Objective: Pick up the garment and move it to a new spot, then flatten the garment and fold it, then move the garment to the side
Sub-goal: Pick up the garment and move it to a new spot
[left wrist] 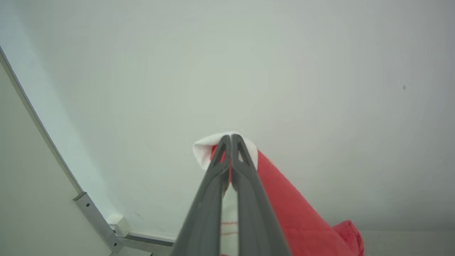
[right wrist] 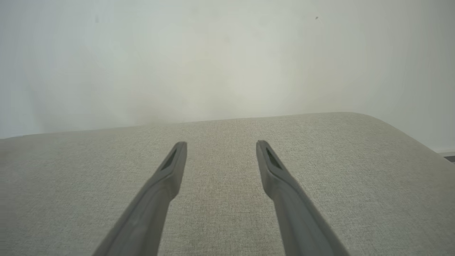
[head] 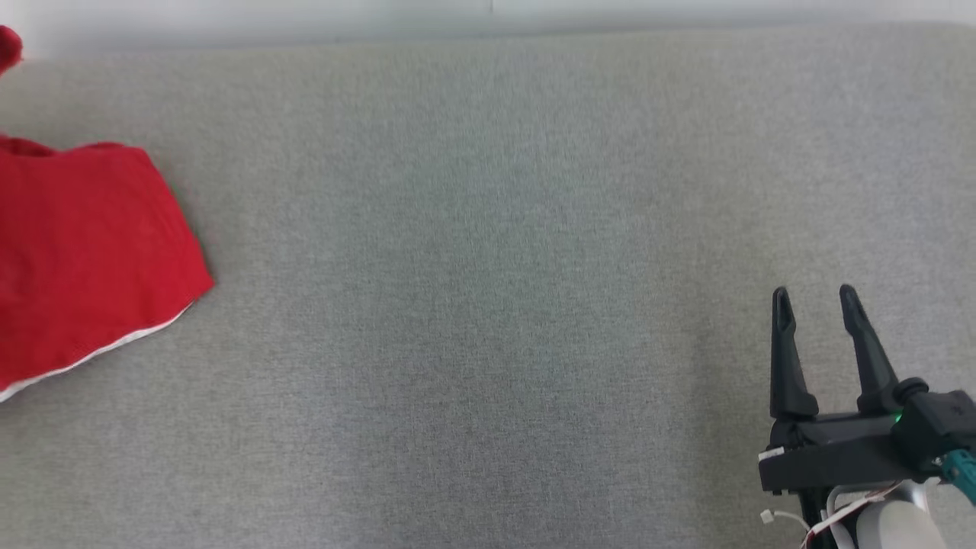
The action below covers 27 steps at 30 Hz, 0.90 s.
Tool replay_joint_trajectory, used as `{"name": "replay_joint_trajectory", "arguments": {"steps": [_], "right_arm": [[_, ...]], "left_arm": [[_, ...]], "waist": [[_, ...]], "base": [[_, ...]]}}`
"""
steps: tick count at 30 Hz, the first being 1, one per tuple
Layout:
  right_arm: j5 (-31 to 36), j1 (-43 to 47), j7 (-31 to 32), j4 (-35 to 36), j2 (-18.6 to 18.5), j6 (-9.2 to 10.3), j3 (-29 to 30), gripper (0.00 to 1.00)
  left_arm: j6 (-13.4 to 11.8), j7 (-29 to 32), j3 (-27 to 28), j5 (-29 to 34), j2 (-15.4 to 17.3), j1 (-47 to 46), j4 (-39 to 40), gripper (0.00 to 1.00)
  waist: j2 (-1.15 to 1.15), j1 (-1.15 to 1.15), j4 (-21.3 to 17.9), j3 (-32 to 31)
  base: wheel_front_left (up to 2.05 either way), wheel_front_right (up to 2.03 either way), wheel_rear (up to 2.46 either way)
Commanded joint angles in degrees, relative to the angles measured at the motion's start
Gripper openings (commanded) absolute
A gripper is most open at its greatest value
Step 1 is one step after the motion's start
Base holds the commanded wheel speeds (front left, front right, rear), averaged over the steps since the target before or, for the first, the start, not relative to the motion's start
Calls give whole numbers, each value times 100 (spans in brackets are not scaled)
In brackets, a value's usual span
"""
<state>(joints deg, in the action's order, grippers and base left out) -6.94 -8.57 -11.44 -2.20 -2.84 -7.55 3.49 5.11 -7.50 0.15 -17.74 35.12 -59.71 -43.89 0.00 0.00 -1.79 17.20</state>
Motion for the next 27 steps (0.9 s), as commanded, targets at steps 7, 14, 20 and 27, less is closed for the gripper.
{"name": "replay_joint_trajectory", "arguments": {"steps": [7,14,20,27], "right_arm": [[-266,225,-211,-315,-8,12,-74,100],[-455,238,-325,-549,-8,12,-154,100],[-560,234,-374,-708,-8,12,-202,100],[-615,256,-377,-721,-8,12,-235,100]], "left_arm": [[78,346,-469,66,-337,-571,1538,0],[116,886,-938,29,-770,-909,2757,0],[102,1219,-1344,-102,-1316,-1116,3272,0],[42,1379,-1779,-202,-1893,-892,3465,0]], "waist": [[0,0,-120,-598],[0,0,-409,-729],[0,0,-730,-779],[0,0,-1069,-755]], "base": [[0,0,0],[0,0,0],[0,0,0],[0,0,0]]}}
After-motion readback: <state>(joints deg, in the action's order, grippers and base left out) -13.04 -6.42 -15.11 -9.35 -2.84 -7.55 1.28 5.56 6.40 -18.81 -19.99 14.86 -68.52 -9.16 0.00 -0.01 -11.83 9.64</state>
